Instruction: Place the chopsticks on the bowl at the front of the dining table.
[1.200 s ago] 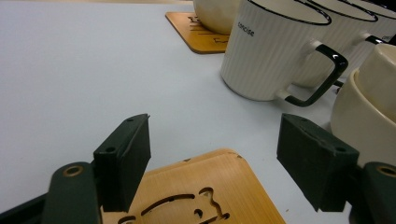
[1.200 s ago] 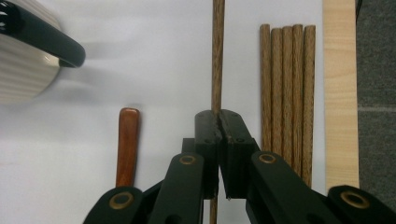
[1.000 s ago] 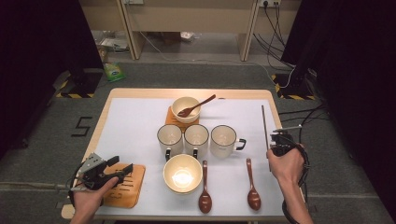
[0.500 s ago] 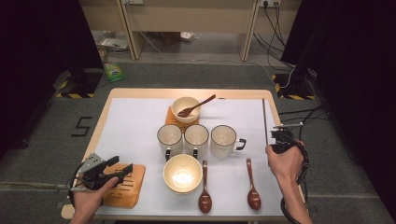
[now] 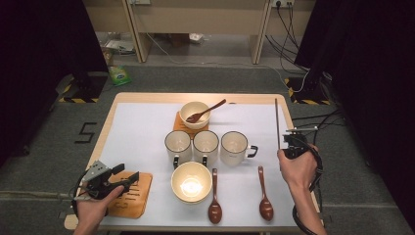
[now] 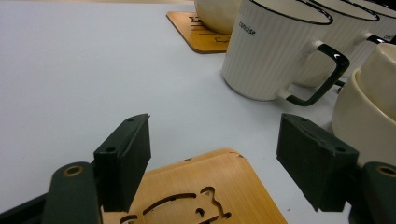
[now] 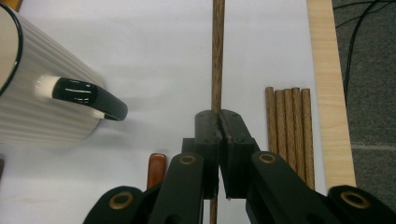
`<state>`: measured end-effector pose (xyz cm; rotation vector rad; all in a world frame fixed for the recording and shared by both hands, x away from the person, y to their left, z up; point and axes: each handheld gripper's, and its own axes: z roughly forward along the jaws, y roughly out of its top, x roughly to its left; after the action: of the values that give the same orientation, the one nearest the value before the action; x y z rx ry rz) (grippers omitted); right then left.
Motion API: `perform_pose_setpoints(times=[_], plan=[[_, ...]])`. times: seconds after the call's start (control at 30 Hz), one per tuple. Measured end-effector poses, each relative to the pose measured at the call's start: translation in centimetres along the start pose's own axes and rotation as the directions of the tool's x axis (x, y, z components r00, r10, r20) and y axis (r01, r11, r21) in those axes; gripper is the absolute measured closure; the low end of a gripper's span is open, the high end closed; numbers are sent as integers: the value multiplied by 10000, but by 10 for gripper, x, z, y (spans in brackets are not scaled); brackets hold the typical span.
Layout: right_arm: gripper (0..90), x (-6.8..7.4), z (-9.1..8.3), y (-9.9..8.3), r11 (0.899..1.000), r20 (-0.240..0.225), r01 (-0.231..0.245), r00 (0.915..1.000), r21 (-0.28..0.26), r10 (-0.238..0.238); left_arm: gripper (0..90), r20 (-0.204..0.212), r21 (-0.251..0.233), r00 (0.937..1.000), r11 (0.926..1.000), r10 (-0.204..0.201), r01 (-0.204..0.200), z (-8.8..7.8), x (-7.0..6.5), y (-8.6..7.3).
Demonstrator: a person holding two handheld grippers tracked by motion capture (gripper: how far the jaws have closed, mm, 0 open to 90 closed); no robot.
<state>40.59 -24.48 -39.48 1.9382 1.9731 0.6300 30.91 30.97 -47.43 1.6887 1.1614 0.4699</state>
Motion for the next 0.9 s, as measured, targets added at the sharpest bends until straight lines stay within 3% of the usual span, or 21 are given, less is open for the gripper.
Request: perform_pose_setpoints(times=[0.9], plan=[[864,8,-9,15,9988,-71,51,10000,-488,-55,254,31,25,10000,10000,31,-32,1,-1,0]])
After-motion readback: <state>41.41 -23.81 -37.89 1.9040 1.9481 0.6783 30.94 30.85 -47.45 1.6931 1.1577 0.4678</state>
